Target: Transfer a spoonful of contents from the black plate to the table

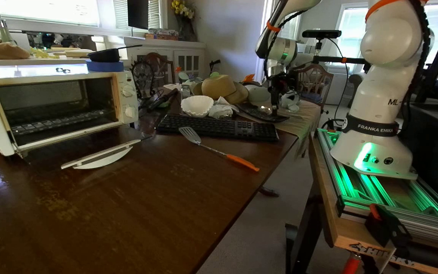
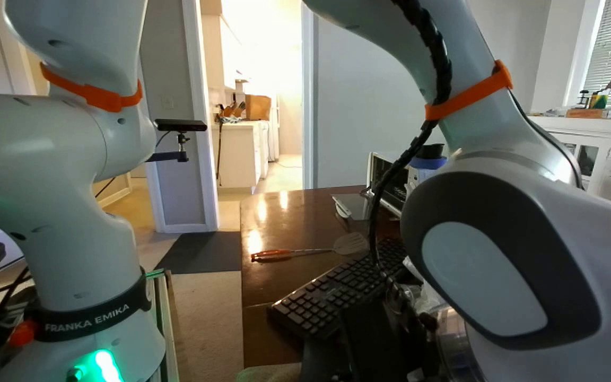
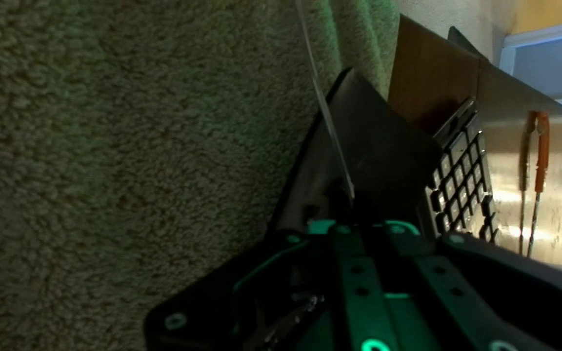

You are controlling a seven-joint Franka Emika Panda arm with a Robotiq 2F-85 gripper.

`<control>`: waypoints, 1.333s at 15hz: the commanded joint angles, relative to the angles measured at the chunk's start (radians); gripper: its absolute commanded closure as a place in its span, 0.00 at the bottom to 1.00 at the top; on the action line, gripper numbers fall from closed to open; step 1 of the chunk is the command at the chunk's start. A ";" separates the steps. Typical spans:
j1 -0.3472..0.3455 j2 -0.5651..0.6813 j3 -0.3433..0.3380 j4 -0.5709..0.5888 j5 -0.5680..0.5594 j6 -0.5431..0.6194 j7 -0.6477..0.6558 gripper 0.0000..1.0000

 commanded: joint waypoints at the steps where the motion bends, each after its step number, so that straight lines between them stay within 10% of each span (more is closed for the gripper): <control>1: -0.023 0.008 0.000 0.010 0.041 -0.047 -0.053 0.98; 20: 0.034 -0.032 0.037 0.060 0.116 -0.217 -0.035 0.98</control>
